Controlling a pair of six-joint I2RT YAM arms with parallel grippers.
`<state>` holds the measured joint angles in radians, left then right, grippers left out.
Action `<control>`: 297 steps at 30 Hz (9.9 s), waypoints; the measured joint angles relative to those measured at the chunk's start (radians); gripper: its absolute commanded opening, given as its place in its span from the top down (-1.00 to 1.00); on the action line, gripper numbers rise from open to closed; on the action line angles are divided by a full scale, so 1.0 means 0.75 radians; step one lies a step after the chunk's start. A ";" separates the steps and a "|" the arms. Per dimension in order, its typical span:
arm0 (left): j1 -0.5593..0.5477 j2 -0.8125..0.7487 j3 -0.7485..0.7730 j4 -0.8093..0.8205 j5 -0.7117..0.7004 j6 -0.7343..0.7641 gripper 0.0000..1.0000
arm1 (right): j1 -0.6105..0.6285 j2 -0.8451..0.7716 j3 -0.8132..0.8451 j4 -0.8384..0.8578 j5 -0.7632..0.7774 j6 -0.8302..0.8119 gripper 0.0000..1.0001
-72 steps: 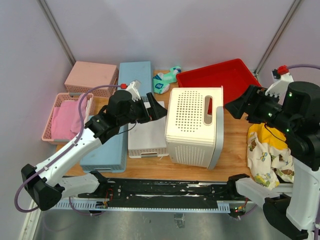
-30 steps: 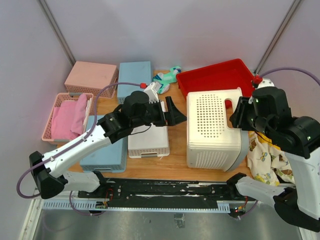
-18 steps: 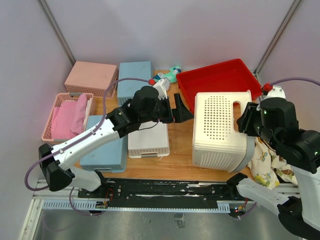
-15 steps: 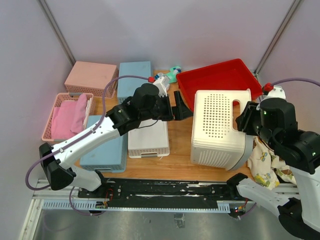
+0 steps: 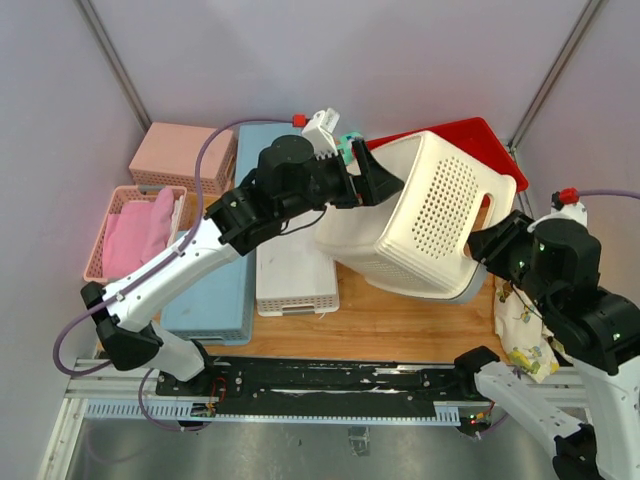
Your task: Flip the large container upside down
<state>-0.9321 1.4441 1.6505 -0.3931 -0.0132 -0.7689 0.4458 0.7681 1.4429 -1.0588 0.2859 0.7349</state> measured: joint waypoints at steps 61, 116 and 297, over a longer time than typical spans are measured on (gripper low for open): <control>0.224 0.145 0.075 0.124 0.227 0.130 -0.98 | -0.078 0.234 0.051 -0.024 0.157 -0.417 -0.60; -0.161 -0.057 -0.827 0.574 0.598 0.018 -0.98 | -0.355 -0.472 -0.353 -0.427 -0.030 0.106 -0.65; 0.463 1.417 0.951 -0.184 0.038 0.187 -0.57 | -0.694 0.958 0.348 0.399 -0.521 -0.753 -0.61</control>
<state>-0.5850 2.5065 2.3634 -0.5312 0.0154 -0.6289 -0.0746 1.4864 1.7039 -0.7593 -0.1051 0.1699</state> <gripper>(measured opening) 0.860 0.806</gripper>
